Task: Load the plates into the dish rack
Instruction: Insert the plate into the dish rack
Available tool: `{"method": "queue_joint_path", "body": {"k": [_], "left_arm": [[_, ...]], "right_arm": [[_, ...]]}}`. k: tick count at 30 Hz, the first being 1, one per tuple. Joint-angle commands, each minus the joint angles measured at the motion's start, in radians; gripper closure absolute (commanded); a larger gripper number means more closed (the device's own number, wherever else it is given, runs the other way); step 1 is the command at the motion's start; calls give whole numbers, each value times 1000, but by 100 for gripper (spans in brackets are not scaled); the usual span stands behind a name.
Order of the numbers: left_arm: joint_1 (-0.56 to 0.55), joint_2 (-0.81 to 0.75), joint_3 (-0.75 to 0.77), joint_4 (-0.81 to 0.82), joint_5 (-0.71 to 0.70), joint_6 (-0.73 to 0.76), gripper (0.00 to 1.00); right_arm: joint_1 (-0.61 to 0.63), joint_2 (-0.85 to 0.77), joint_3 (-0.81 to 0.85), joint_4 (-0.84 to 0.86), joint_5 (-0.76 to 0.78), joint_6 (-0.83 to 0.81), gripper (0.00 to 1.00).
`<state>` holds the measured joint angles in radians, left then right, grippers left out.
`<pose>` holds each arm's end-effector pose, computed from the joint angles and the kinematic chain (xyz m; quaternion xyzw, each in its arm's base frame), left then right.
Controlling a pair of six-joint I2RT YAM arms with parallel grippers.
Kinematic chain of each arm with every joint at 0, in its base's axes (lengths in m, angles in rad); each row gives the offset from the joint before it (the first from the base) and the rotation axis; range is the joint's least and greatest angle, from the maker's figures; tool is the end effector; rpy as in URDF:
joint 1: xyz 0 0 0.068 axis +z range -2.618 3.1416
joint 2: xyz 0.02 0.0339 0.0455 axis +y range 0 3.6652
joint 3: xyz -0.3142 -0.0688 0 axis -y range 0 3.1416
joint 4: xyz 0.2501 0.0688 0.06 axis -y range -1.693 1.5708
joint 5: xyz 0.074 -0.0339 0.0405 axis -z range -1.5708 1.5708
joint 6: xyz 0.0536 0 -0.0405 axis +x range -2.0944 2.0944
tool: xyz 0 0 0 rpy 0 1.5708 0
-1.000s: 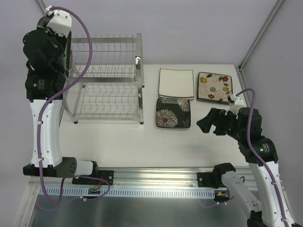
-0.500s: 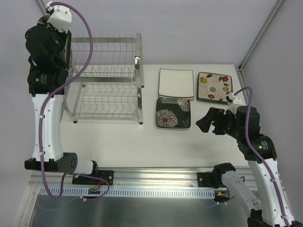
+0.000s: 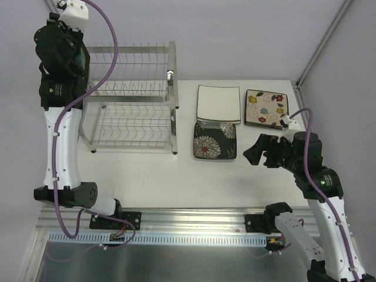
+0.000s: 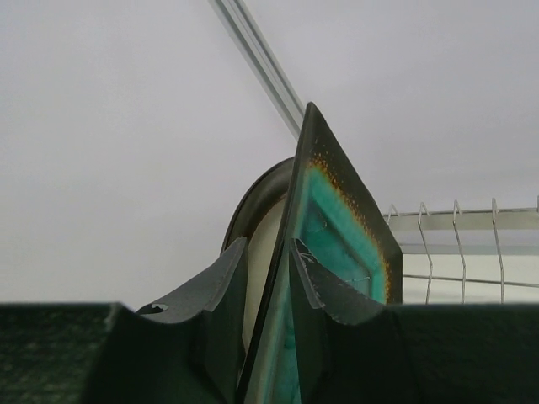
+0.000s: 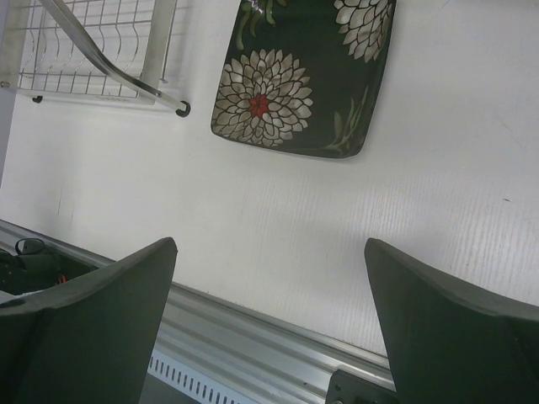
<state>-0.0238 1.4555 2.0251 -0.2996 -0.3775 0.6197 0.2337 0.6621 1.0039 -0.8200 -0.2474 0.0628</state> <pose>0.2818 0.0131 0.6440 0.0464 0.6115 0.3381 0.7139 0.0938 0.0358 0.3891 -0.1362 0.8394 0.1804 0.4943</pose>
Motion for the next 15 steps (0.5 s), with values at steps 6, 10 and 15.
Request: {"method": "queue_joint_path", "body": {"k": [6, 10, 15], "left_arm": [[18, 32, 43, 65, 20, 3, 74], [16, 48, 43, 76, 32, 2, 80], [16, 55, 41, 82, 38, -6, 80]], "right_arm": [[7, 4, 29, -2, 13, -32, 0], [7, 2, 27, -2, 14, -37, 0], [6, 1, 27, -4, 17, -38, 1]]}}
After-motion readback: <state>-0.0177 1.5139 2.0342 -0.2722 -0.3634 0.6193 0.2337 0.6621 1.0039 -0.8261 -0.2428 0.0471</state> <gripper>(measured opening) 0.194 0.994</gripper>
